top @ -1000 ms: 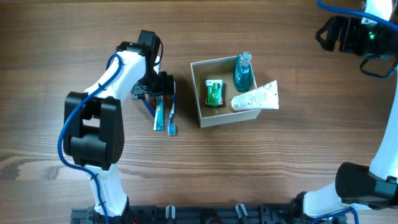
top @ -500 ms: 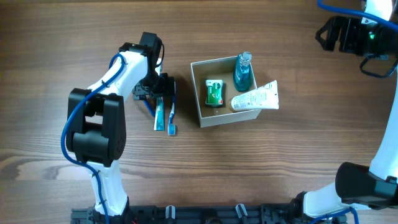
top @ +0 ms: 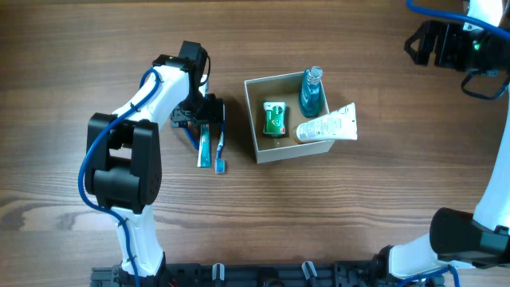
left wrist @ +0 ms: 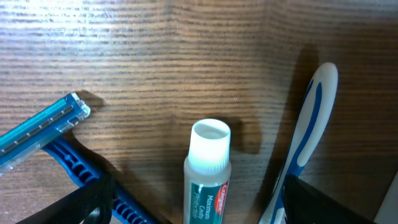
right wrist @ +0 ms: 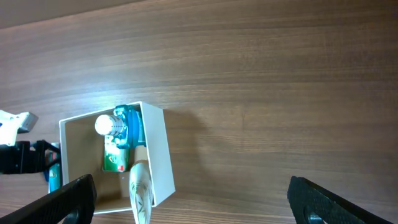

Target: Pack container

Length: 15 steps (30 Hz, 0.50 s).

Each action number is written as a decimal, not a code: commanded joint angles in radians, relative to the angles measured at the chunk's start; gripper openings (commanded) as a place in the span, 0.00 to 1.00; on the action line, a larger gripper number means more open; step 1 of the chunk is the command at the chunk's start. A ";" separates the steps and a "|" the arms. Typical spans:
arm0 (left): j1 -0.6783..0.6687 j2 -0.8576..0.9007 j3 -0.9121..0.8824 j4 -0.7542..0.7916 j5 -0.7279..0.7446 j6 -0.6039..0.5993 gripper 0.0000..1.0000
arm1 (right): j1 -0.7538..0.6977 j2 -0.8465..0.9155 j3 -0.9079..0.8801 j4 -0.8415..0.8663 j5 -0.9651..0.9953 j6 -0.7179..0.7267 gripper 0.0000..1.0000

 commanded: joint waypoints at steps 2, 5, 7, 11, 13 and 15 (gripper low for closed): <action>-0.015 0.021 -0.007 0.004 0.007 0.040 0.85 | 0.002 0.002 0.002 0.003 0.013 -0.010 1.00; -0.043 0.021 -0.007 0.004 0.005 0.076 0.83 | 0.002 0.002 0.002 0.003 0.013 -0.010 1.00; -0.058 0.022 -0.007 0.005 -0.019 0.075 0.83 | 0.002 0.002 0.002 0.003 0.013 -0.010 1.00; -0.074 0.025 -0.007 0.006 -0.025 0.069 0.81 | 0.002 0.002 0.002 0.003 0.013 -0.009 1.00; -0.073 0.027 -0.007 0.005 -0.026 0.055 0.81 | 0.002 0.002 0.002 0.003 0.013 -0.009 1.00; -0.068 0.027 -0.007 0.005 -0.036 0.041 0.80 | 0.002 0.002 0.002 0.003 0.013 -0.009 1.00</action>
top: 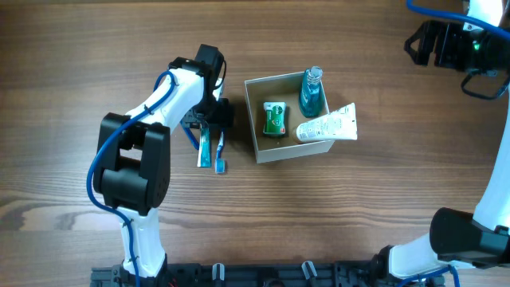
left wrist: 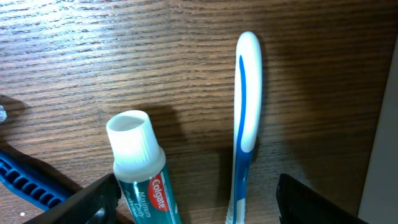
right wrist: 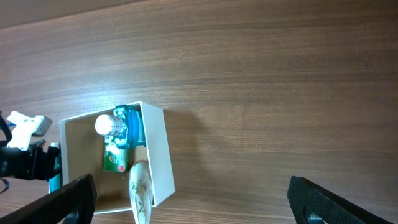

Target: Pack container

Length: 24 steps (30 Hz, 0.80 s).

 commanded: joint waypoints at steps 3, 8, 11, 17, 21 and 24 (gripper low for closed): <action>0.018 0.024 -0.006 0.002 -0.024 -0.007 0.80 | 0.002 0.002 0.002 0.003 0.013 -0.010 1.00; 0.029 0.024 -0.006 0.003 -0.013 -0.026 0.80 | 0.002 0.002 0.002 0.003 0.013 -0.010 1.00; 0.033 0.024 -0.006 0.003 0.000 -0.027 0.79 | 0.002 0.002 0.002 0.003 0.013 -0.009 1.00; 0.033 0.024 -0.006 0.004 0.008 -0.034 0.79 | 0.002 0.002 0.002 0.003 0.013 -0.010 1.00; 0.033 0.024 -0.006 0.014 0.040 -0.047 0.79 | 0.002 0.002 0.002 0.003 0.013 -0.010 1.00; 0.033 0.024 -0.006 0.021 0.043 -0.056 0.79 | 0.002 0.002 0.002 0.003 0.013 -0.010 1.00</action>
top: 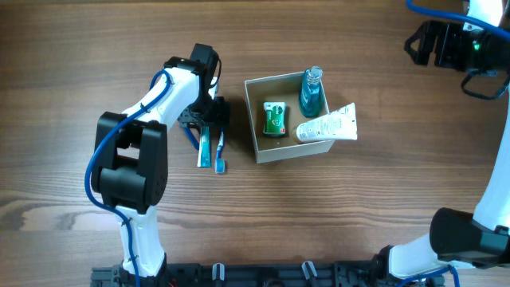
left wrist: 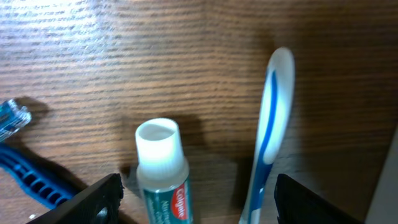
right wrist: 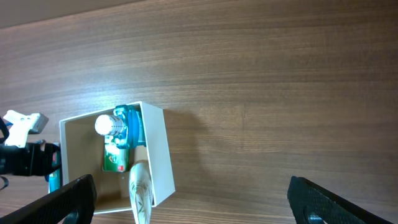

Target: Pack container

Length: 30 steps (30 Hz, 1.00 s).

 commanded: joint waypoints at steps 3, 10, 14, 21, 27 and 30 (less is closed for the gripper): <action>0.006 0.017 -0.006 0.006 0.031 -0.024 0.78 | 0.002 0.002 0.002 0.003 0.013 -0.009 1.00; 0.008 0.017 -0.006 0.010 0.012 -0.073 0.76 | 0.002 0.002 0.002 0.003 0.013 -0.010 1.00; 0.008 0.017 -0.006 0.010 0.012 -0.073 0.76 | 0.002 0.002 0.002 0.003 0.013 -0.009 1.00; 0.009 0.017 -0.006 0.010 0.011 -0.084 0.76 | 0.002 0.002 0.002 0.003 0.013 -0.010 1.00; 0.026 0.017 -0.006 0.011 0.013 -0.107 0.76 | 0.002 0.002 0.002 0.003 0.013 -0.010 1.00; 0.040 0.017 -0.006 0.010 0.013 -0.107 0.76 | 0.002 0.002 0.002 0.003 0.013 -0.010 1.00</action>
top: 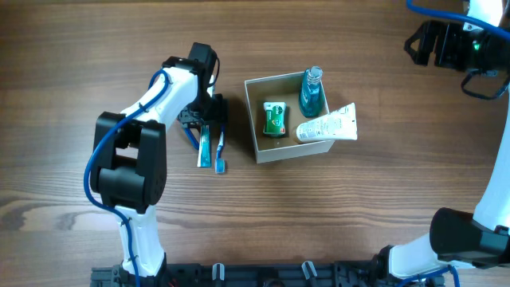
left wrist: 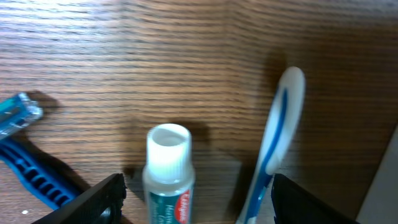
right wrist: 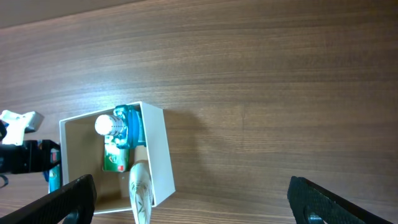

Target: Pack container

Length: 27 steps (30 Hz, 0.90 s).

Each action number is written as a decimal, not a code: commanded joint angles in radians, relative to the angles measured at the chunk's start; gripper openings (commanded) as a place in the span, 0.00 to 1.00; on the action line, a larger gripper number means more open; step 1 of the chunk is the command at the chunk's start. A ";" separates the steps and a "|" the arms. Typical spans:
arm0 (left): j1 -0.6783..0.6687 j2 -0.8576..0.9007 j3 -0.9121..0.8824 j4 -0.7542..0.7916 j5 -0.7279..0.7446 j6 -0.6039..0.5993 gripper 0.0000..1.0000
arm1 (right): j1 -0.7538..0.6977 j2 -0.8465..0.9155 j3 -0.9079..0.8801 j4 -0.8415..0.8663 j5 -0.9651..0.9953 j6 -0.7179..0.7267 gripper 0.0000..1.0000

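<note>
A white open box [top: 256,135] holds a green pack [top: 275,119] and a blue bottle [top: 311,92]; a white tube [top: 328,126] lies across its right rim. Left of the box, on the table, lie a toothpaste tube [left wrist: 168,162], a blue-and-white toothbrush [left wrist: 278,134] and a blue razor [left wrist: 28,171]. My left gripper [left wrist: 199,205] hovers open over the far ends of the toothpaste and toothbrush, both between its fingers and untouched. My right gripper [right wrist: 199,208] hangs open high above the table, far right of the box [right wrist: 158,149].
The wooden table [top: 358,207] spreads round the box. The left arm's links [top: 131,155] reach over the table's left side. The right arm [top: 450,44] stays at the far right corner.
The left wrist view has shifted slightly: the toothpaste cap and toothbrush tip sit a little lower and further right, and more of the razor head shows. Nothing taken hold of; the right arm is unchanged.
The left gripper first hovered open over the razor and toothpaste. Then it stood nearer the box with the toothbrush centred. Then it was back a little with toothpaste and toothbrush both between its fingers, as now. All three items lie where they were.
</note>
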 commanded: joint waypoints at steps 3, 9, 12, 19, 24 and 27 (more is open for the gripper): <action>0.031 0.017 -0.006 0.002 0.009 -0.020 0.76 | 0.002 0.002 0.002 0.003 0.013 -0.010 1.00; 0.031 0.017 -0.006 0.003 0.008 -0.020 0.72 | 0.002 0.002 0.002 0.003 0.013 -0.009 1.00; 0.031 0.017 -0.006 0.003 0.008 -0.020 0.72 | 0.002 0.002 0.002 0.003 0.013 -0.009 1.00; 0.031 0.017 -0.006 0.003 0.025 -0.020 0.72 | 0.002 0.002 0.002 0.003 0.013 -0.010 1.00; 0.031 0.017 -0.006 0.003 0.028 -0.020 0.70 | 0.002 0.002 0.002 0.003 0.013 -0.010 1.00; 0.031 0.017 -0.006 0.002 0.028 -0.020 0.67 | 0.002 0.002 0.002 0.003 0.013 -0.010 1.00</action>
